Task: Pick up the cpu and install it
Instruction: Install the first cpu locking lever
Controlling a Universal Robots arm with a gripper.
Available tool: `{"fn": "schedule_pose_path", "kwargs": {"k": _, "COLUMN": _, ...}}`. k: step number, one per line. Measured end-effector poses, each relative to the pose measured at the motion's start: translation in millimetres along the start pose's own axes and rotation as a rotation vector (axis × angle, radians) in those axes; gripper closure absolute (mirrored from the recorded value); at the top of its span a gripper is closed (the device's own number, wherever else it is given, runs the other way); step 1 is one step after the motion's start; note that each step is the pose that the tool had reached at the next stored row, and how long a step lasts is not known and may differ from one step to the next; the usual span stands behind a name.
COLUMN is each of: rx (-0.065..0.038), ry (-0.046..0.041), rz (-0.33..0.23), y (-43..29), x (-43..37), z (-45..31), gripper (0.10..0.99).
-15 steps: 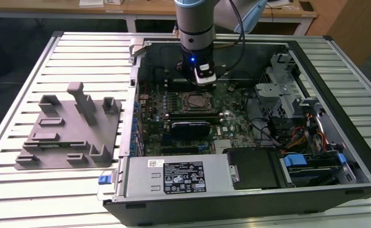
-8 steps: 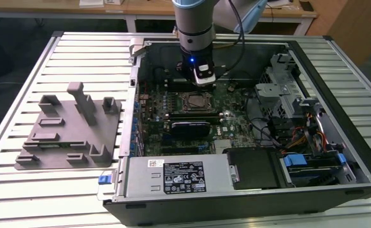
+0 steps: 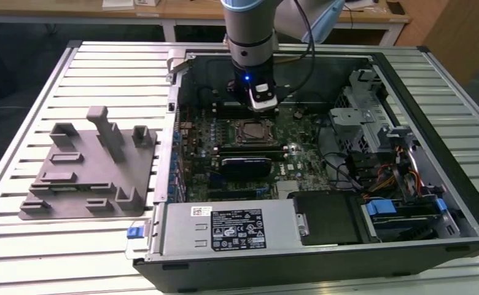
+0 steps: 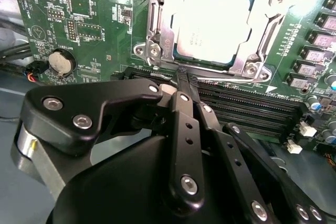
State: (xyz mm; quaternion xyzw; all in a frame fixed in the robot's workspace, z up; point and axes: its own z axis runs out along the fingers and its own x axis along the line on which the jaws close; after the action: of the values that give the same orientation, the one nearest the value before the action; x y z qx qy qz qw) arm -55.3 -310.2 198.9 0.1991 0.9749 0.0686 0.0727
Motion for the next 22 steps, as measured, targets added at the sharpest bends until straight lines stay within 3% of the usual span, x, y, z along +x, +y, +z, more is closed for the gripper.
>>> {"fn": "schedule_pose_path", "kwargs": {"k": 22, "rx": 0.003, "ry": -0.0043, "rz": 0.004, "y": 0.1, "x": 0.9, "z": 2.2, "gripper": 0.980}}
